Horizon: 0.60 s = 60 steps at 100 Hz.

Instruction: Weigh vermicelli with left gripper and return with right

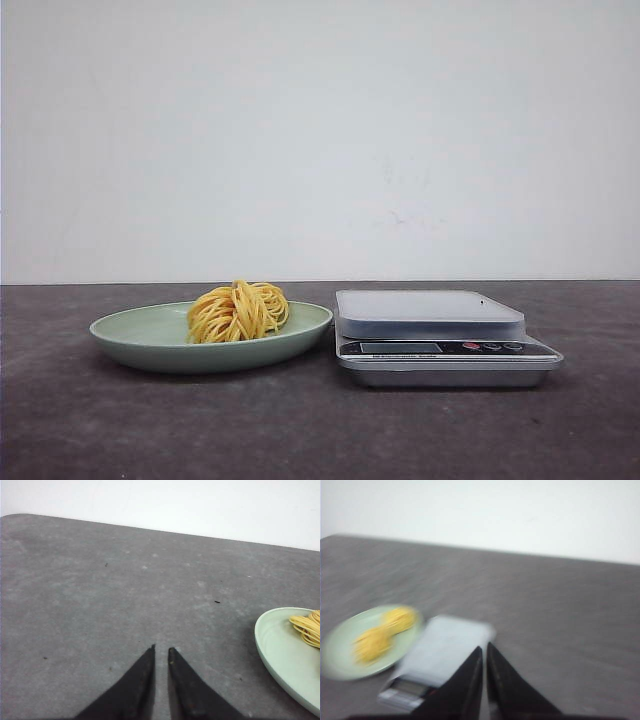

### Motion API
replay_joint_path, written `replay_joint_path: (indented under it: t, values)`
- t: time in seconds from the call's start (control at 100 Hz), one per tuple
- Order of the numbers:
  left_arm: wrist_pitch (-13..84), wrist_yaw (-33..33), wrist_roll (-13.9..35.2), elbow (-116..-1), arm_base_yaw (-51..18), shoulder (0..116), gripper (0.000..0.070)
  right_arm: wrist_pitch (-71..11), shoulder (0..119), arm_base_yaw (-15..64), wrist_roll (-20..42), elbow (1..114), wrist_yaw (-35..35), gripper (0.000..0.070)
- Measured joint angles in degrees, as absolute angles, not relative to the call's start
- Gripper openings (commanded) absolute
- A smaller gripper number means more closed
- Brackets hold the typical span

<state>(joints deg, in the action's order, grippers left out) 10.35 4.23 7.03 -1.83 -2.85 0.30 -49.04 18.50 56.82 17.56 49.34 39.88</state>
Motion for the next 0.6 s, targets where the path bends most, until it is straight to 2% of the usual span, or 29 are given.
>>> replay_joint_path:
  t: [0.14,0.26,0.44,0.51,0.6]
  values:
    - [10.35,4.23,7.03,-1.83,-2.85,0.30,0.0011,-44.18,18.31,43.55,14.59,47.92,34.98,0.0004]
    - [10.35,4.23,7.03,-1.83,-2.85,0.30,0.0011,-38.39,16.78,28.60,10.48,43.53,25.85,0.0004]
    - [10.35,4.21,7.03,-1.83,-2.85,0.30,0.0011,-28.34,10.28,6.68,5.72,33.15,8.34,0.0004]
    - [10.35,4.21,7.03,-1.83,-2.85,0.30,0.0011,-25.61,7.46,0.32,4.95,28.56,4.03,0.0004]
    - [10.37,4.21,7.03,-1.83,-2.85,0.30,0.0011,-22.90,4.05,-4.25,4.51,22.61,1.98,0.0004]
